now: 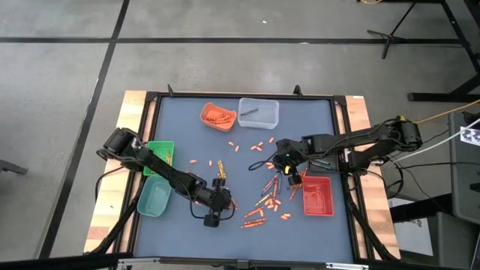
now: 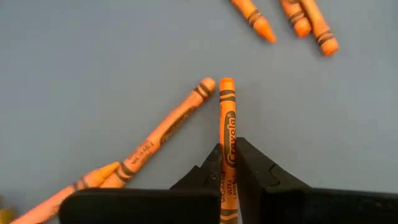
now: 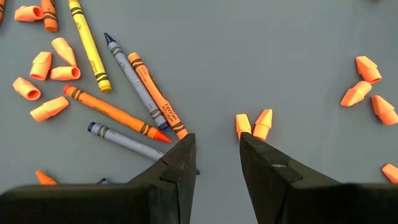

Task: Sort crayons
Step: Put the orange crayon into the blue bin

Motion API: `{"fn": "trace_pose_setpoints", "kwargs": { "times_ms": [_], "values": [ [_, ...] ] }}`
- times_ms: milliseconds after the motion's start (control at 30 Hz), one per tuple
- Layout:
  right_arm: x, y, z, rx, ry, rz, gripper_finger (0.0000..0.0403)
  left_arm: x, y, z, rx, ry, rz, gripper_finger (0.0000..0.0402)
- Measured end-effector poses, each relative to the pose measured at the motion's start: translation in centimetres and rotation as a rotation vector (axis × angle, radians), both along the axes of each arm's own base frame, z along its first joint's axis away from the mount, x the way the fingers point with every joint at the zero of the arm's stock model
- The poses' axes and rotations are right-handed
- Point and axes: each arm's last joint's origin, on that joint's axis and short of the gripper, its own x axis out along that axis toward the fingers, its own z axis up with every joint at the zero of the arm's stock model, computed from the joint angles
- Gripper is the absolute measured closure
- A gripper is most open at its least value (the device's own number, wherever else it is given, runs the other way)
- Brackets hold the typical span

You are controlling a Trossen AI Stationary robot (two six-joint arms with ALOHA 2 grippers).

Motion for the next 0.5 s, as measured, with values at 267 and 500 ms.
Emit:
{"fn": "trace_pose_setpoints", "kwargs": {
  "times_ms": [267, 500],
  "values": [
    [0.0, 0.0, 0.0, 0.000, -0.001, 0.000, 0.0281, -2.0, 0.9, 4.9, -0.112, 0.016, 0.123, 0.0393],
    [0.0, 0.0, 0.0, 0.000, -0.004, 0.000, 0.0281, -6.7, 2.3, 8.4, -0.245, 0.226, 0.414, 0.0392]
  ]
}}
